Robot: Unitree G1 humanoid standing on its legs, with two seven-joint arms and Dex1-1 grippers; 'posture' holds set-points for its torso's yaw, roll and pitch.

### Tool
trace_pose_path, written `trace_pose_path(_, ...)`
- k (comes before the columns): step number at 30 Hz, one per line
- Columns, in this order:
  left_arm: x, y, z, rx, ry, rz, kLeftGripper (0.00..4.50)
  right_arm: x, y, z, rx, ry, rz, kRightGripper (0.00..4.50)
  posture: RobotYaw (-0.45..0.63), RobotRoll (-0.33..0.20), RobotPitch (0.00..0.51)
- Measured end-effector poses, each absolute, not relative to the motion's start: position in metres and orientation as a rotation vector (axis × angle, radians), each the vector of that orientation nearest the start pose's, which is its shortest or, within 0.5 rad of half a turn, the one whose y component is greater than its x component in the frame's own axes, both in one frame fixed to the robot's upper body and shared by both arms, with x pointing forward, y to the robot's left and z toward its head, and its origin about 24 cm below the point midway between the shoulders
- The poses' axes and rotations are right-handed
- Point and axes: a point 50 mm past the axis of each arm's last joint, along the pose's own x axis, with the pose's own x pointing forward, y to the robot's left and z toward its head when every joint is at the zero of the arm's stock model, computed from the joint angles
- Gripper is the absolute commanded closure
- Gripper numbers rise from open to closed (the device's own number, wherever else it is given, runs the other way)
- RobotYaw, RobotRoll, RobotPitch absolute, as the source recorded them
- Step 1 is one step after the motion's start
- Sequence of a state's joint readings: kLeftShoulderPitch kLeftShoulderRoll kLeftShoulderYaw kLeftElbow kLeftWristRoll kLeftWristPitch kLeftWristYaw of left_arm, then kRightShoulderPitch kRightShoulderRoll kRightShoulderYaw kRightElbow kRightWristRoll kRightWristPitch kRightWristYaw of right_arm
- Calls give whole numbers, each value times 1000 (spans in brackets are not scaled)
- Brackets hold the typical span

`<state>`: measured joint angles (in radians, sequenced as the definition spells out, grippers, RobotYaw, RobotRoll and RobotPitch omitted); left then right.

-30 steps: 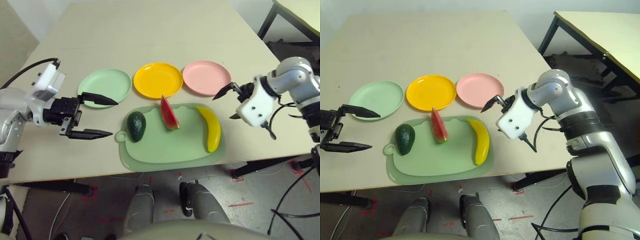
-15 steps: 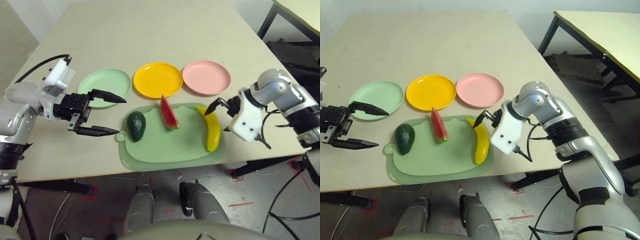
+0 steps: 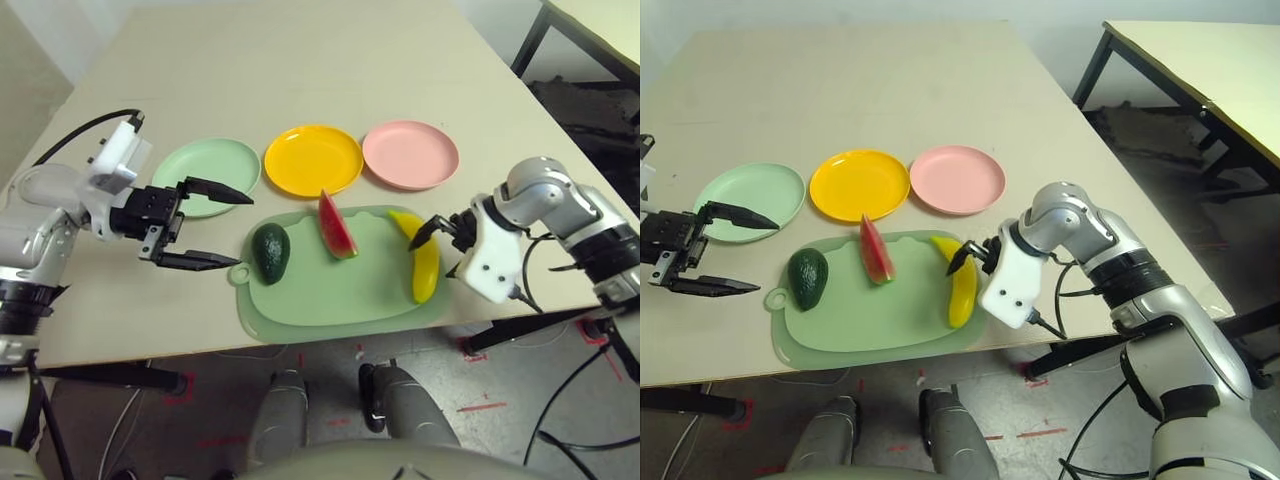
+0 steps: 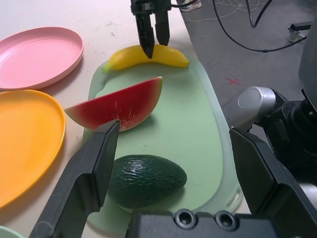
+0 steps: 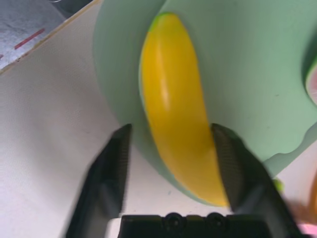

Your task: Place the fruits into color-matched plates.

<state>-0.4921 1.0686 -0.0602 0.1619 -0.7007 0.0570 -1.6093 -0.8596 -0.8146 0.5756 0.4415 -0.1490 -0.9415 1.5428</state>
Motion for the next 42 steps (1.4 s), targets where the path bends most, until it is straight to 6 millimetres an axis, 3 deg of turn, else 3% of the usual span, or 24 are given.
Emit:
trace_pose_path(2, 262, 256, 213, 496, 53, -1532, 0, 295, -169, 155, -1781, -45, 1894, 2875, 3, 0, 115)
trace_pose_path(12, 263, 256, 212, 500, 53, -1533, 0, 294, -165, 156, -1773, -49, 1884, 2876, -10, 0, 101)
trace_pose_path(20, 265, 250, 213, 486, 6, -1544, 0, 313, -142, 203, -1801, -145, 1789, 2876, -12, 0, 101)
trace_pose_path(27, 272, 252, 215, 540, -9, -1426, 0, 351, -103, 241, -1734, -235, 1589, 2876, 8, 0, 98)
trace_pose_path(30, 280, 256, 216, 544, 12, -1289, 0, 365, -79, 249, -1645, -278, 1488, 2876, 13, 0, 97)
trace_pose_path(36, 291, 265, 220, 574, 37, -1071, 0, 381, -57, 230, -1509, -246, 1355, 2876, 30, 0, 97)
trace_pose_path(42, 293, 269, 222, 599, 46, -1026, 0, 390, -43, 210, -1460, -183, 1241, 2876, 52, 0, 105)
